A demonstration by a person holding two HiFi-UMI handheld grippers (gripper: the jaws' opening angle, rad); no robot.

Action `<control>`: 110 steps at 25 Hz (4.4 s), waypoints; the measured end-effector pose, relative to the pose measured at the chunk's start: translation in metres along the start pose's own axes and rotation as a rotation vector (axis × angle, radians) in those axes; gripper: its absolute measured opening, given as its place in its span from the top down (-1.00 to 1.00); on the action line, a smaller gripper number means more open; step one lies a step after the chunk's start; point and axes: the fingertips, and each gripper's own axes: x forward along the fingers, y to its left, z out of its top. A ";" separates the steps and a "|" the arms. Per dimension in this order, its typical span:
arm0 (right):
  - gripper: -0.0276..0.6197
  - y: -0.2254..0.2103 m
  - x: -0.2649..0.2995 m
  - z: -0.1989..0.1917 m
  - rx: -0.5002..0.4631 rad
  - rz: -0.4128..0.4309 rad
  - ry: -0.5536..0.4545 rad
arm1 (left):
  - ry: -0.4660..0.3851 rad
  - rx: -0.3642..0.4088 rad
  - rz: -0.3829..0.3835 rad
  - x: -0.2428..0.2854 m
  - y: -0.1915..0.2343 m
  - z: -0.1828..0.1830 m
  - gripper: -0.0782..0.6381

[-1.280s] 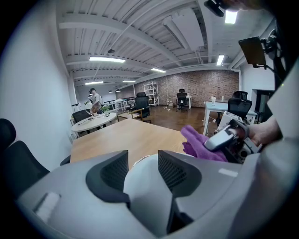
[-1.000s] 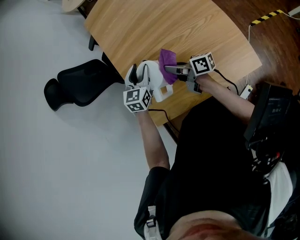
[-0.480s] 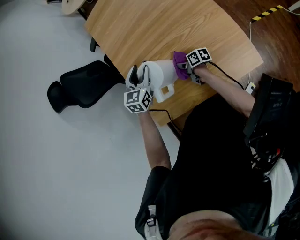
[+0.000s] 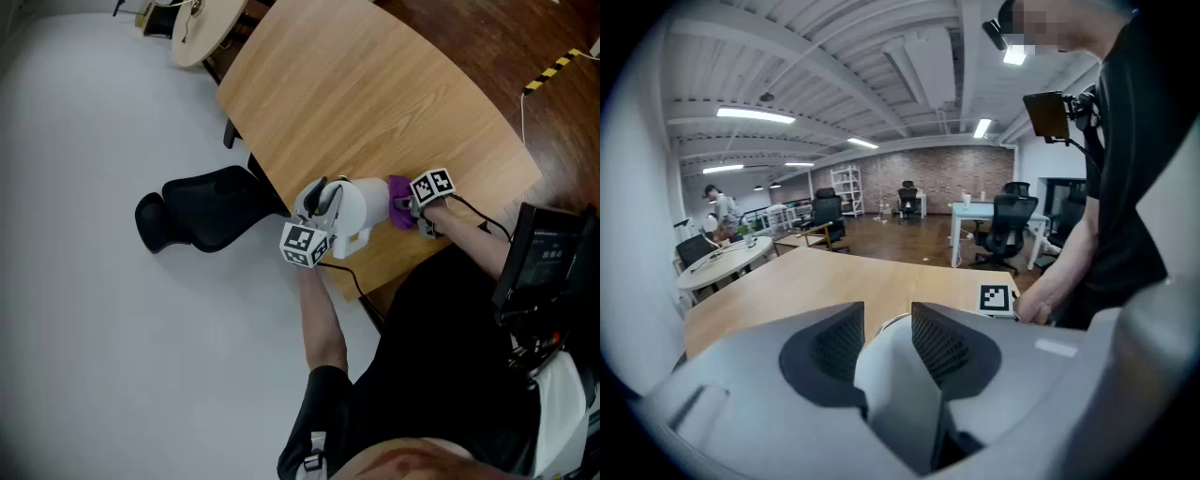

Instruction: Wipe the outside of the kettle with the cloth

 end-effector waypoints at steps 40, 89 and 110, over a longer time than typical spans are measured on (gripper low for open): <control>0.77 0.030 -0.025 0.005 -0.078 -0.012 0.097 | 0.096 -0.239 0.230 -0.009 -0.001 0.021 0.64; 0.78 0.036 -0.010 -0.014 0.012 0.097 0.039 | 0.038 -0.104 0.003 0.002 0.005 0.027 0.58; 0.75 0.100 -0.036 0.004 -0.051 0.291 0.080 | 0.093 -0.167 0.226 -0.009 0.006 0.019 0.54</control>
